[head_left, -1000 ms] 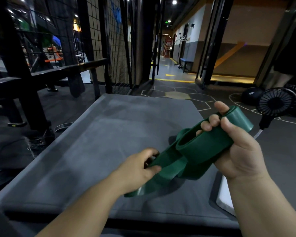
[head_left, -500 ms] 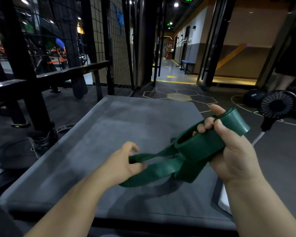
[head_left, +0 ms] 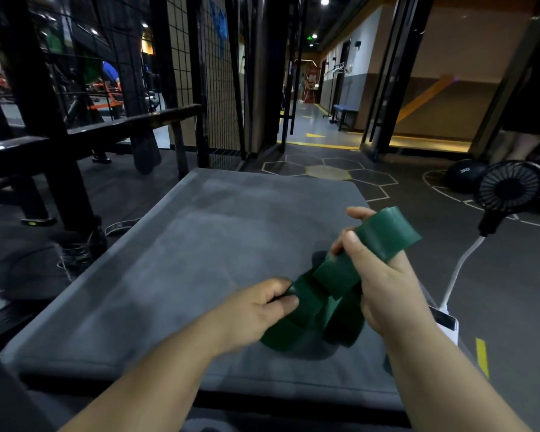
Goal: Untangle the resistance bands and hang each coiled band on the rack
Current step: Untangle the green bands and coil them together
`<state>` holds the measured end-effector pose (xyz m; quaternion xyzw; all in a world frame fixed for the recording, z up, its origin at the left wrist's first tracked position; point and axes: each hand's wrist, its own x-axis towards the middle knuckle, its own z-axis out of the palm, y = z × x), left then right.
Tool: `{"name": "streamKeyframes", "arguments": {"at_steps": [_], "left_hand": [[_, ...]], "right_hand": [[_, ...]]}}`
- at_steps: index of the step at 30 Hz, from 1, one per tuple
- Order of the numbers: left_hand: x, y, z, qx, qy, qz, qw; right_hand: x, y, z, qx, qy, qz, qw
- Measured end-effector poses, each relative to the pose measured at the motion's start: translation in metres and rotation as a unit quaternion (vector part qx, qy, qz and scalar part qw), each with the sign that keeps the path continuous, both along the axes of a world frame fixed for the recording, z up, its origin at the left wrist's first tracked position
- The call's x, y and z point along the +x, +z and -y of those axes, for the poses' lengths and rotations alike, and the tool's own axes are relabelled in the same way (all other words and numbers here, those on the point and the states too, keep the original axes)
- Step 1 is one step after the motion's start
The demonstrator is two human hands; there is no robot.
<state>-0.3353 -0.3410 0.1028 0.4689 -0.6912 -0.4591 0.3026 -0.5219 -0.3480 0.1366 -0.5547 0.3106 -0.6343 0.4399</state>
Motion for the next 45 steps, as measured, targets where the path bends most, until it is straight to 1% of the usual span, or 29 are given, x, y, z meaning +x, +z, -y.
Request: {"name": "streamKeyframes", "arguments": {"at_steps": [2, 3, 5, 6, 8, 11, 15, 17, 19, 21, 23, 25, 27, 28, 30, 32, 36, 37, 38, 40, 41, 43, 45], "left_hand": [[-0.002, 0.001, -0.004, 0.053, -0.027, -0.063, 0.996], [-0.001, 0.002, -0.006, 0.065, -0.04, -0.079, 0.994], [0.003, 0.003, -0.006, 0.066, -0.053, -0.096, 0.992], [0.005, 0.004, -0.006, 0.069, -0.052, -0.119, 0.989], [0.007, 0.004, -0.005, 0.099, -0.056, -0.186, 0.976], [0.008, 0.004, -0.004, 0.139, -0.067, -0.263, 0.952], [0.011, 0.004, -0.001, 0.16, -0.066, -0.329, 0.928], [0.013, 0.005, 0.0, 0.169, -0.066, -0.342, 0.922], [0.012, 0.007, -0.001, 0.171, -0.051, -0.318, 0.931], [0.006, 0.009, -0.003, 0.158, -0.007, -0.279, 0.947], [0.003, 0.01, -0.001, 0.127, 0.06, -0.248, 0.958], [0.004, 0.008, 0.002, 0.082, 0.12, -0.236, 0.961], [0.006, 0.004, 0.004, 0.036, 0.143, -0.209, 0.967], [0.006, 0.003, 0.004, 0.023, 0.135, -0.2, 0.97], [0.002, 0.0, 0.001, 0.033, 0.079, -0.184, 0.979], [0.002, -0.003, 0.001, 0.042, 0.025, -0.168, 0.984], [0.011, -0.005, 0.005, 0.038, -0.027, -0.156, 0.987], [0.011, -0.004, 0.005, 0.034, -0.039, -0.132, 0.99], [0.009, -0.004, 0.004, 0.012, -0.042, -0.083, 0.996], [0.003, -0.005, 0.003, -0.074, -0.023, 0.04, 0.996], [0.0, -0.006, 0.004, -0.116, -0.008, 0.074, 0.99], [0.0, -0.009, 0.008, -0.151, 0.03, 0.077, 0.985], [0.007, -0.007, 0.013, -0.139, 0.094, 0.039, 0.985]], "right_hand": [[0.002, -0.004, 0.0, -0.009, -0.015, -0.047, 0.999], [0.004, -0.006, 0.0, -0.012, -0.014, -0.065, 0.998], [0.009, -0.009, -0.003, -0.017, 0.012, -0.091, 0.996], [0.013, -0.01, -0.005, -0.02, 0.032, -0.105, 0.994], [0.017, -0.01, -0.008, -0.03, 0.066, -0.143, 0.987], [0.018, -0.01, -0.009, -0.047, 0.094, -0.223, 0.969], [0.016, -0.011, -0.009, -0.039, 0.138, -0.26, 0.955], [0.016, -0.011, -0.008, -0.053, 0.136, -0.285, 0.947], [0.016, -0.012, -0.006, -0.062, 0.119, -0.323, 0.937], [0.014, -0.012, -0.004, -0.059, 0.1, -0.351, 0.929], [0.009, -0.012, -0.003, -0.044, 0.105, -0.365, 0.924], [0.004, -0.011, -0.005, -0.041, 0.107, -0.386, 0.916], [0.001, -0.013, -0.005, -0.049, 0.083, -0.402, 0.911], [0.001, -0.014, -0.005, -0.041, 0.065, -0.399, 0.914], [-0.001, -0.016, -0.003, -0.015, 0.048, -0.359, 0.932], [-0.003, -0.017, -0.003, 0.01, 0.061, -0.302, 0.951], [-0.004, -0.014, -0.004, 0.038, 0.111, -0.249, 0.961], [-0.005, -0.014, -0.004, 0.042, 0.12, -0.236, 0.963], [-0.005, -0.013, -0.004, 0.042, 0.122, -0.232, 0.964], [-0.006, -0.012, -0.004, 0.04, 0.125, -0.225, 0.965], [-0.006, -0.012, -0.005, 0.038, 0.124, -0.224, 0.966], [-0.007, -0.011, -0.005, 0.035, 0.122, -0.229, 0.965], [-0.014, -0.007, -0.004, 0.045, 0.126, -0.215, 0.967]]}}
